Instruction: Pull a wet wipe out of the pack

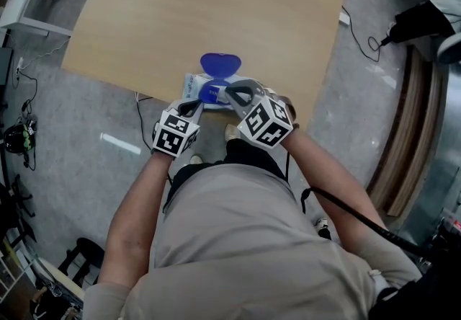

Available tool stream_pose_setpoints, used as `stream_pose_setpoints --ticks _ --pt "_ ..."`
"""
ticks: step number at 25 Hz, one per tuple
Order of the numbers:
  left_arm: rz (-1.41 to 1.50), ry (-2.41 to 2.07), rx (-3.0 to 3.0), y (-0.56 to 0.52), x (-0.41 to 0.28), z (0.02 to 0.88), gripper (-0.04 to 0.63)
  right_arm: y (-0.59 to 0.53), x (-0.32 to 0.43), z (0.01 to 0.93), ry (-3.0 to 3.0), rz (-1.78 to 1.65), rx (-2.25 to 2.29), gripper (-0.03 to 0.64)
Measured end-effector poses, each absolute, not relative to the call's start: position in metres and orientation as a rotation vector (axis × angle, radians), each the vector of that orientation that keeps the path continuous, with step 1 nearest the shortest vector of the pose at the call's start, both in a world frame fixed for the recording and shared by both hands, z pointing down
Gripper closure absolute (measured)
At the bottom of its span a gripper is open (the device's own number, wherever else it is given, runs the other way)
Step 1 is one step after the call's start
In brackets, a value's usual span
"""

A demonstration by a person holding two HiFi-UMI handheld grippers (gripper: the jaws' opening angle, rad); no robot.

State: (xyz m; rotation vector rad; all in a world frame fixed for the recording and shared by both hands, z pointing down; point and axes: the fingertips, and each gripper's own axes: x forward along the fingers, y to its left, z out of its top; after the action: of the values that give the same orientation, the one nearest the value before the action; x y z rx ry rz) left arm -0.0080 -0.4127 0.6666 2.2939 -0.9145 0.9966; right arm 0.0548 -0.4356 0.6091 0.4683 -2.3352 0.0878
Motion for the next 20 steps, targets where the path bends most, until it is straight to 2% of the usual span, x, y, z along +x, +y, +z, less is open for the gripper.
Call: stream_pose_setpoints --ticks 20 --pt "0.972 -0.862 2.332 -0.410 -0.009 0.662 0.592 -0.433 0.064 0.553 -2.344 0.082 0.642 0.614"
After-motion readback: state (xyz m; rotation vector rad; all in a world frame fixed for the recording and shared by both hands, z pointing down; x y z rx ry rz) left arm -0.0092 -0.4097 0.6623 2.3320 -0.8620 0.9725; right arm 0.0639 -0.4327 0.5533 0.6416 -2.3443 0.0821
